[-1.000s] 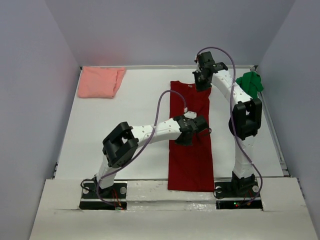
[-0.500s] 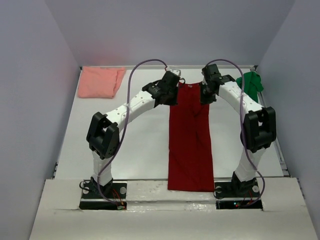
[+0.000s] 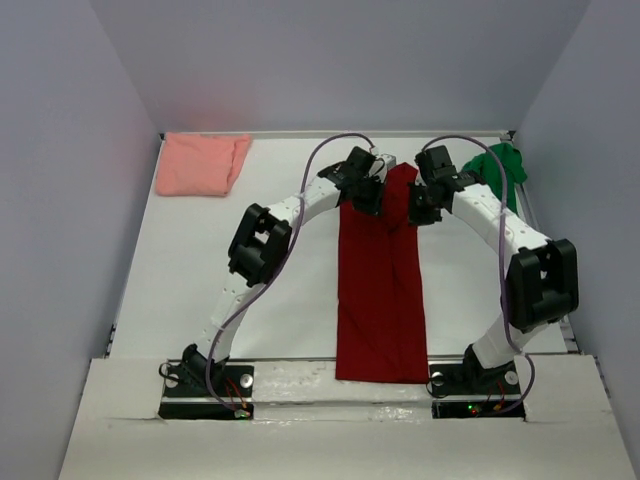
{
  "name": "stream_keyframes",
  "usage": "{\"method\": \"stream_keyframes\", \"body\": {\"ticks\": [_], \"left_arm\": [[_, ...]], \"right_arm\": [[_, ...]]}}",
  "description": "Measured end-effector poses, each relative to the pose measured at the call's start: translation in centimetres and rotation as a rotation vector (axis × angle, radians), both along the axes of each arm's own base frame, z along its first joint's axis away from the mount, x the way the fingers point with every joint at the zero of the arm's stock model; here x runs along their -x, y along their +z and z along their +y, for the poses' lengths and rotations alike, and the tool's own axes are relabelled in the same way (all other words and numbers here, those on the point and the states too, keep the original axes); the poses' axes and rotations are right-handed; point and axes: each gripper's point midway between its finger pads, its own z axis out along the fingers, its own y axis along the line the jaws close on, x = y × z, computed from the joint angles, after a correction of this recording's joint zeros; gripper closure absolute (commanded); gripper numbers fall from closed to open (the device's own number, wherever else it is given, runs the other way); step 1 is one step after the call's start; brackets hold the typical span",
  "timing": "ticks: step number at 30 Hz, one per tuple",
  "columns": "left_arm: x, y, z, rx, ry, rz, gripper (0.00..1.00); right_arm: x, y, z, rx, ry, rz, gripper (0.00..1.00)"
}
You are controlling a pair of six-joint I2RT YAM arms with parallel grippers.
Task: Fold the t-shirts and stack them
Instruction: Fold the tshirt
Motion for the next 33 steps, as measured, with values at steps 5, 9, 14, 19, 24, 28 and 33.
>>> {"method": "stream_keyframes", "body": {"ticks": [5,9,14,19,24,28,33], "left_arm": [[-2.3,-3.8,1.9,0.014,0.003,0.075,1.0],[-4.3,-3.7,2.8,0.053,0.015,0.08,1.0],[-6.1,-2.5,2.9,0.119,0.012,0.054,1.0],[-6.6,-3.3,2.8,0.14,0.013,0.062,1.0],[-7.0,-4.5,3.3,0.158,0.022,0.098,1.0],[-8.0,-4.5,4.5,0.169,0.053,0.105,1.0],[-9.9,-4.4,7.0,0.174,0.111,0.104,1.0]], "right_arm": [[1.6,4.4,-0.3,-0.044,-0.005,-0.104,1.0],[2.1,7.3,-0.6,-0.062,-0.009,-0.186,1.0],[2.6,7.4,-0.8,-0.059,-0.01,-0.176,1.0],[3.0,7.2,-0.8,-0.055,-0.009,-0.158,1.0],[3.3,7.0,-0.8,-0.048,-0.01,-0.148,1.0],[3.4,6.9,-1.0,-0.037,-0.014,-0.141,1.0],[3.7,6.8,-1.2,-0.031,-0.016,-0.13,1.0]]}}
